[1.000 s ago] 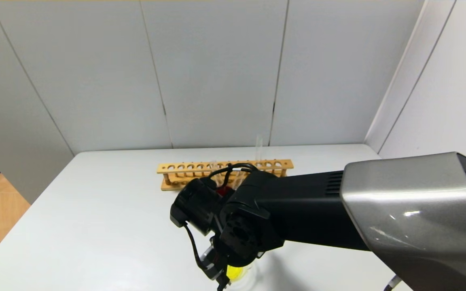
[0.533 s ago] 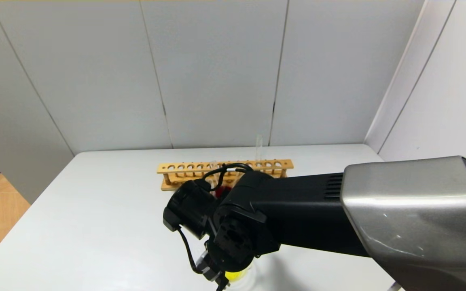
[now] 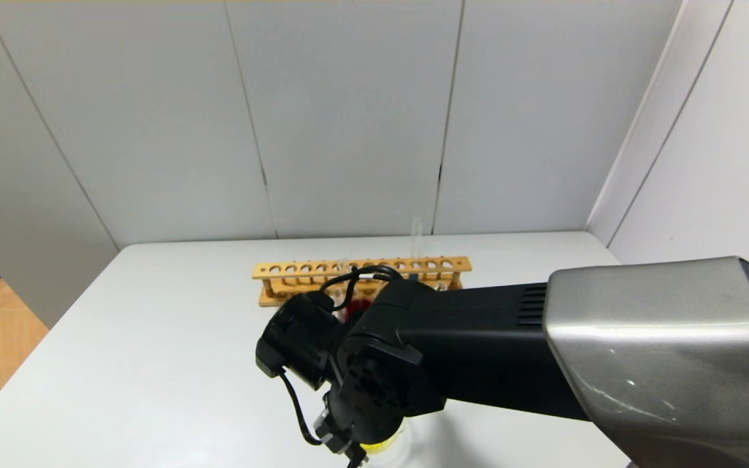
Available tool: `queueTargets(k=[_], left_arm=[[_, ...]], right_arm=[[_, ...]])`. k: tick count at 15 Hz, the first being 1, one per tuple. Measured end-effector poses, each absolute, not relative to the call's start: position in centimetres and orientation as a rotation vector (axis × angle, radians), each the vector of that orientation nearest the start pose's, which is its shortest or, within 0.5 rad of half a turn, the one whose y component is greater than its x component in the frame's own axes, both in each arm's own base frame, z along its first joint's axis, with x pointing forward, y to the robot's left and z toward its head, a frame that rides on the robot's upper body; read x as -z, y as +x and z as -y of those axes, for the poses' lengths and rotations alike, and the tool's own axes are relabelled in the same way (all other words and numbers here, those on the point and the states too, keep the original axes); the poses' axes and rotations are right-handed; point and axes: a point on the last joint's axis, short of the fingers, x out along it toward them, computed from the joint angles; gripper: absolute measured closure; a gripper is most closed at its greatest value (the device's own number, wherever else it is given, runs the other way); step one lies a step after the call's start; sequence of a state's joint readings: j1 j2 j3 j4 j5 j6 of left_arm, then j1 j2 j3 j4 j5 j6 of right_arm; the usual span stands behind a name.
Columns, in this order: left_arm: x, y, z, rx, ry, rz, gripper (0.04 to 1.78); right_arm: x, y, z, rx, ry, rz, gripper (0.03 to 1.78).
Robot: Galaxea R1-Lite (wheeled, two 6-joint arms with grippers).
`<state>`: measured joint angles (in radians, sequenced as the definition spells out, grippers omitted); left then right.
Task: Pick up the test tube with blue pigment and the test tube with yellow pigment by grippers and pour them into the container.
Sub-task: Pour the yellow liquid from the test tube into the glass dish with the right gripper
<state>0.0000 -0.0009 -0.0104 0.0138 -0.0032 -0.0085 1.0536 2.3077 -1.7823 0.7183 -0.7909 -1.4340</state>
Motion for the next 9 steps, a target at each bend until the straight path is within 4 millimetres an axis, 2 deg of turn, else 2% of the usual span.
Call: queueTargets(k=[9], left_arm=[[-7.70,-2.37,0.01,0.003,-0.008,-0.002,0.07]], right_arm=[[-11.25,21.66,-36.06,-0.797,-2.369,-0.517,1.45]])
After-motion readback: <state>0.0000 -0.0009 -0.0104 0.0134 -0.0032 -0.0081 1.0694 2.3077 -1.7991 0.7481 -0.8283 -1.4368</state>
